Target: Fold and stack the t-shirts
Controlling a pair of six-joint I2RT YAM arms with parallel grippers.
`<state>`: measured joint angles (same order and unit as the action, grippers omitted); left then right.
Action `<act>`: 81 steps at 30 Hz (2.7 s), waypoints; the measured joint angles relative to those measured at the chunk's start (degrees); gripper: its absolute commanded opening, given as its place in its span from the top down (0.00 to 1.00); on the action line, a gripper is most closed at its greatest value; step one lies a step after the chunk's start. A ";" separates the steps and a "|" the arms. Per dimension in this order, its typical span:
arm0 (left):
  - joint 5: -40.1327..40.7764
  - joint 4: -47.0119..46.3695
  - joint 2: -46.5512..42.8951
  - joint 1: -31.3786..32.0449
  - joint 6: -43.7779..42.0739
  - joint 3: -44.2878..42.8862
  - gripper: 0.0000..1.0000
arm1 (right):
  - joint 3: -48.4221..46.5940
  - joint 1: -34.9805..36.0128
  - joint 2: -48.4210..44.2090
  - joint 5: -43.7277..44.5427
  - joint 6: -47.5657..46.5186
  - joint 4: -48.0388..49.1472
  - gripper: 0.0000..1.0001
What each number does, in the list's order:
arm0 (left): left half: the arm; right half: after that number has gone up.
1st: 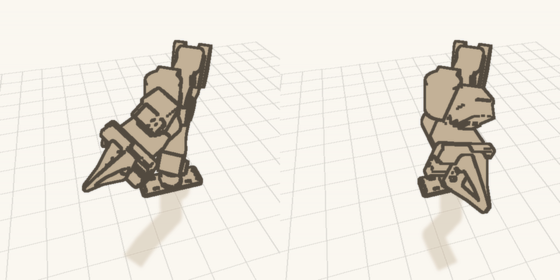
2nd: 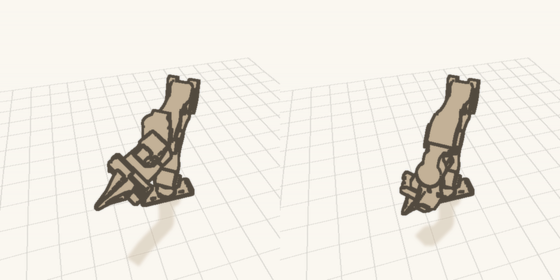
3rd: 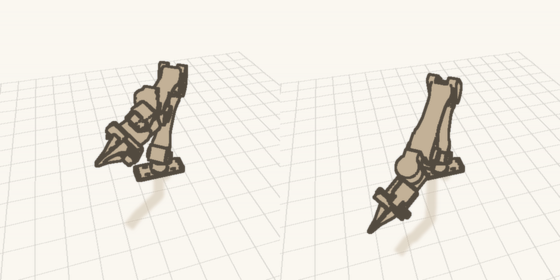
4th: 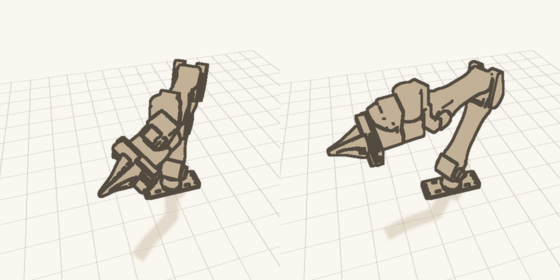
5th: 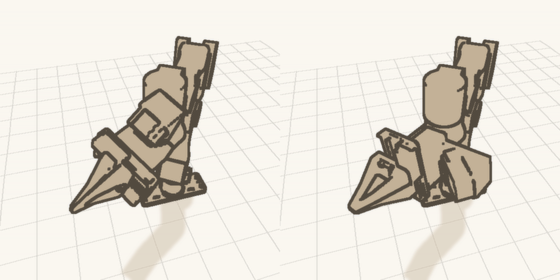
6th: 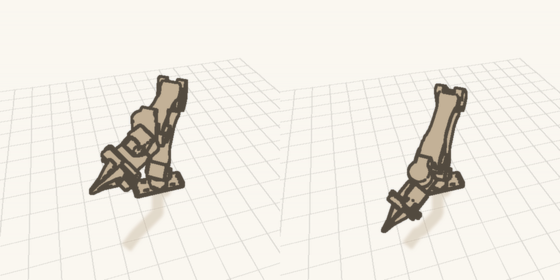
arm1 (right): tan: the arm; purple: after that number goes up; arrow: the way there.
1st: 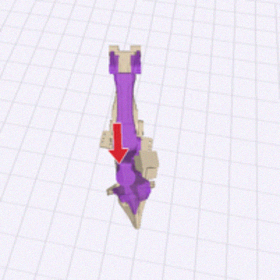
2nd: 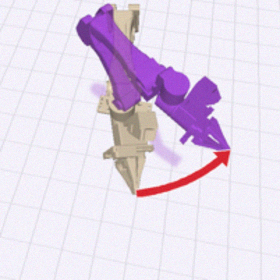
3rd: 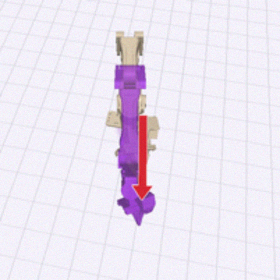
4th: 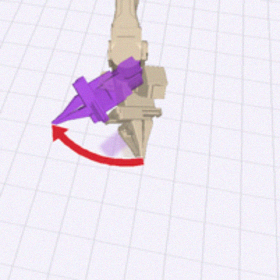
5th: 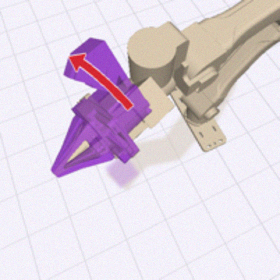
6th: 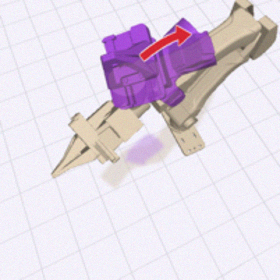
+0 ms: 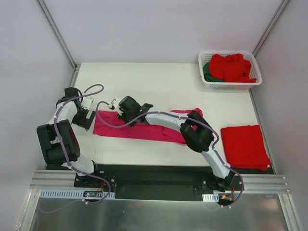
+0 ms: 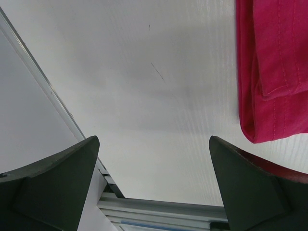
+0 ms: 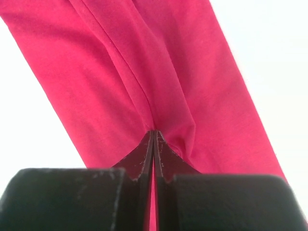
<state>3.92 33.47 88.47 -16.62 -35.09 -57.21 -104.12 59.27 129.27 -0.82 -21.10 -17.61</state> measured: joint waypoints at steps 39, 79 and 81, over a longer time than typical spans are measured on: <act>-1.22 0.20 -0.72 0.00 0.00 2.84 0.01 | 3.85 3.06 -1.31 12.59 1.14 5.66 0.79; -2.08 0.22 -0.81 0.00 -0.02 2.84 0.01 | 0.15 2.99 1.20 8.13 1.31 1.92 0.68; -2.08 0.22 -0.81 0.00 -0.02 2.84 0.01 | -0.02 2.97 1.31 8.11 1.31 1.81 0.72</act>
<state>1.85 33.69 87.66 -16.62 -35.11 -54.37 -104.14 62.24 130.58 7.29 -19.79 -15.79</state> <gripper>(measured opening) 0.993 0.321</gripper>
